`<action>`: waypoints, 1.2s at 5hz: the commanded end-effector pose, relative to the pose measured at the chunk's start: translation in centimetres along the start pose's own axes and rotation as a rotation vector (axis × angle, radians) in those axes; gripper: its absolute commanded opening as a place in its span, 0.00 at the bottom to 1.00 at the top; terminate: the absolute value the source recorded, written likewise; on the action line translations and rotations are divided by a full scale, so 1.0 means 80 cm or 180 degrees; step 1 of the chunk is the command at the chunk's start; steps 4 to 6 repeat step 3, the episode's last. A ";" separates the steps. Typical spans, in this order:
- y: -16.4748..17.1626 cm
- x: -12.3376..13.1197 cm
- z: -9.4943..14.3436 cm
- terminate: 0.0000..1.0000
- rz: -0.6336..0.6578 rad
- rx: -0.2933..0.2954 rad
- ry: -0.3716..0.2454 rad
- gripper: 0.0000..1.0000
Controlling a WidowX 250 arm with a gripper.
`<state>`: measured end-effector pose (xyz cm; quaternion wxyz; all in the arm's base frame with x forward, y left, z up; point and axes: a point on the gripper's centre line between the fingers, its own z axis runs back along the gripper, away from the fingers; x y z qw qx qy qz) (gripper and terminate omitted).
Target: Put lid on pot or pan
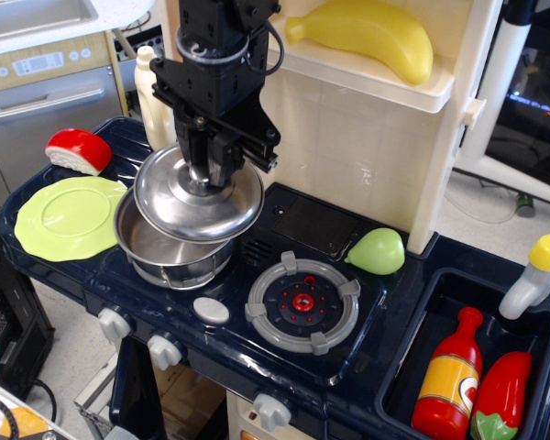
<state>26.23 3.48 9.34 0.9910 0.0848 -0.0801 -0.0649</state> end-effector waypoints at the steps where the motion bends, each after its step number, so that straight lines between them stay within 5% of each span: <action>1: 0.016 -0.001 -0.007 0.00 -0.0030 0.0006 -0.0226 0.00; 2: 0.022 0.001 -0.014 0.00 -0.0138 -0.0031 -0.0332 1.00; 3: 0.022 0.001 -0.014 1.00 -0.0138 -0.0031 -0.0332 1.00; 6: 0.022 0.001 -0.014 1.00 -0.0138 -0.0031 -0.0332 1.00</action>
